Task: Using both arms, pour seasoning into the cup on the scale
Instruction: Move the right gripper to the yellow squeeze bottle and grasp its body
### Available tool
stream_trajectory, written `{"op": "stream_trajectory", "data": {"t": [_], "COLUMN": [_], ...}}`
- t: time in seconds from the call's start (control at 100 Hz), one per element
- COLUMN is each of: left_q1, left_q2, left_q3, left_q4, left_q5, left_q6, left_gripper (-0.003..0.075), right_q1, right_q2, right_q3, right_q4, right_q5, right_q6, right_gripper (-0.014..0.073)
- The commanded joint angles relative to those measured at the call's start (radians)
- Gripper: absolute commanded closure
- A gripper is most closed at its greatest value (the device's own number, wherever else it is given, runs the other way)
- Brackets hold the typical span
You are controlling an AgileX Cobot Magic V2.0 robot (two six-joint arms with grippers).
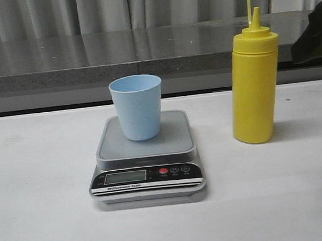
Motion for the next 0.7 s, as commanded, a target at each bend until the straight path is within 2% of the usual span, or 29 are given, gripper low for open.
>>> {"op": "stream_trajectory", "data": {"t": [0.0,0.32,0.53,0.69], "left_q1": [0.003,0.003,0.003,0.003], "left_q2": [0.009,0.009,0.009,0.009], "left_q3": [-0.027,-0.027,-0.027,-0.027], "left_q4": [-0.013,-0.013,-0.013,-0.013], "left_q5": [-0.076,-0.076,-0.076,-0.076], "left_q6": [-0.009,-0.009,-0.009,-0.009], "left_gripper": [0.0741,0.0741,0.0741,0.0741], "right_q1": [0.014,0.021,0.021,0.021], "right_q2": [0.029,0.255,0.404,0.496], "right_q3": [0.002,0.013,0.013,-0.016], "right_q4": [-0.004,-0.065,-0.112,-0.130], "right_q5": [-0.238,-0.555,-0.766,-0.834], "right_q6": [-0.007,0.005,0.085,0.088], "right_gripper": [-0.0041,-0.0041,-0.0041,-0.0041]}}
